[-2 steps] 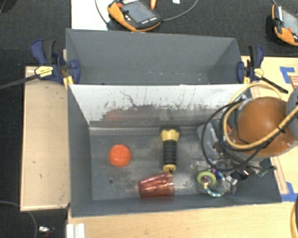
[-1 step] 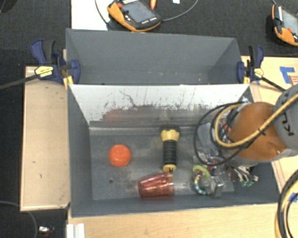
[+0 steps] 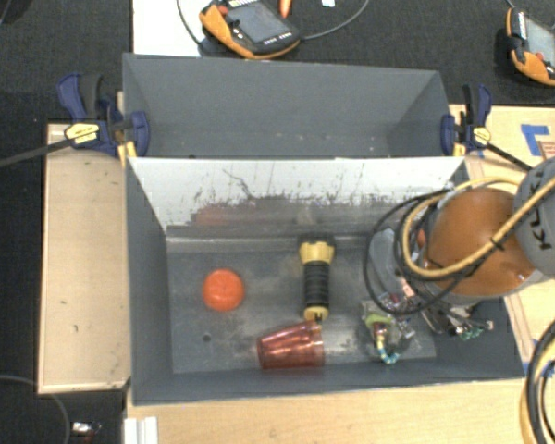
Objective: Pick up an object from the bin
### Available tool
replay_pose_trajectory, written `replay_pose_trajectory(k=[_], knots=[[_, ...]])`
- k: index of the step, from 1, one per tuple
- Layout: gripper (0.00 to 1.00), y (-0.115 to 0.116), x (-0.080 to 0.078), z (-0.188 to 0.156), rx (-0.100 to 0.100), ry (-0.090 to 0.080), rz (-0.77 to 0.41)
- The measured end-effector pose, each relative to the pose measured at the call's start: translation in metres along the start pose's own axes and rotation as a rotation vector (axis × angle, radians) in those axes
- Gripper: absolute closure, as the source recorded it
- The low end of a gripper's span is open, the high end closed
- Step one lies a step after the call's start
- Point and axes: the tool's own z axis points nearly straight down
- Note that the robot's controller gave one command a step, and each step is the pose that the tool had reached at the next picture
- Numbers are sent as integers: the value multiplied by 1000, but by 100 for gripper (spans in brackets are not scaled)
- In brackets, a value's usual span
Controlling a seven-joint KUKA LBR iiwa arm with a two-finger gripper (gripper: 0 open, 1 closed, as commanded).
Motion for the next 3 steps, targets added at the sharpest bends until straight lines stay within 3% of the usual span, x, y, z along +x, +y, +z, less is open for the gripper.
replay_pose_trajectory(k=[3], knots=[[100, 0, 0, -7, 0, -1, -3]])
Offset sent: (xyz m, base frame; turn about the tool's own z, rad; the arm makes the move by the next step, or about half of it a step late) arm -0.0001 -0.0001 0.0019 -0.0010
